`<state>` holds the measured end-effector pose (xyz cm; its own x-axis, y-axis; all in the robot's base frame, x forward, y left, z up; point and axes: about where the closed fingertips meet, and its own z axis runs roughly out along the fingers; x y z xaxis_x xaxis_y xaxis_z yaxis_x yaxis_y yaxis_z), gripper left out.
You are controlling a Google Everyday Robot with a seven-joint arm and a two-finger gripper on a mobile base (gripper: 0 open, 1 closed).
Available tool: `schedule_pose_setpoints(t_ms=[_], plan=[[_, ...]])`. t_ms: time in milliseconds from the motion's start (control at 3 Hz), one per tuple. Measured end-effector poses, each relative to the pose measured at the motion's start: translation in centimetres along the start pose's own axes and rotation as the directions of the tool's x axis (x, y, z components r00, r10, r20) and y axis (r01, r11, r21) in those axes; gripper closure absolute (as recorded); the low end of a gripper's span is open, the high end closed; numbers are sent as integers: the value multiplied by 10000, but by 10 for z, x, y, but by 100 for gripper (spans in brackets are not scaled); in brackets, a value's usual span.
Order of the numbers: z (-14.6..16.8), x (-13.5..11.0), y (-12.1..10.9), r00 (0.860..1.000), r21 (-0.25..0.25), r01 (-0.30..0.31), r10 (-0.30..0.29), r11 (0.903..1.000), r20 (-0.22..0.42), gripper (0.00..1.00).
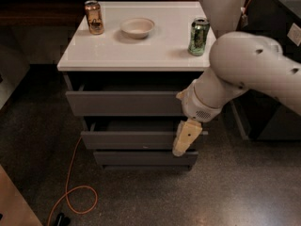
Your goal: Place orange can into middle drawer
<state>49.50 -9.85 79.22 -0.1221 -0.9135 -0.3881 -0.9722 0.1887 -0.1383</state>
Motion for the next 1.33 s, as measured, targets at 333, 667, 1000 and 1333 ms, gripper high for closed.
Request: schedule_pose_setpoints(t_ms=[333,667,1000,1333], plan=[[68,10,3,9962,-243,636,-650,9977,-581,0],[71,12,1,9961,-232,633,-646,9977,-607,0],[118,43,-19,9930,-59,628,-631,9980,-1002,0],[173,73,-38,9892,-160,725,-740,9972,-1264,0]])
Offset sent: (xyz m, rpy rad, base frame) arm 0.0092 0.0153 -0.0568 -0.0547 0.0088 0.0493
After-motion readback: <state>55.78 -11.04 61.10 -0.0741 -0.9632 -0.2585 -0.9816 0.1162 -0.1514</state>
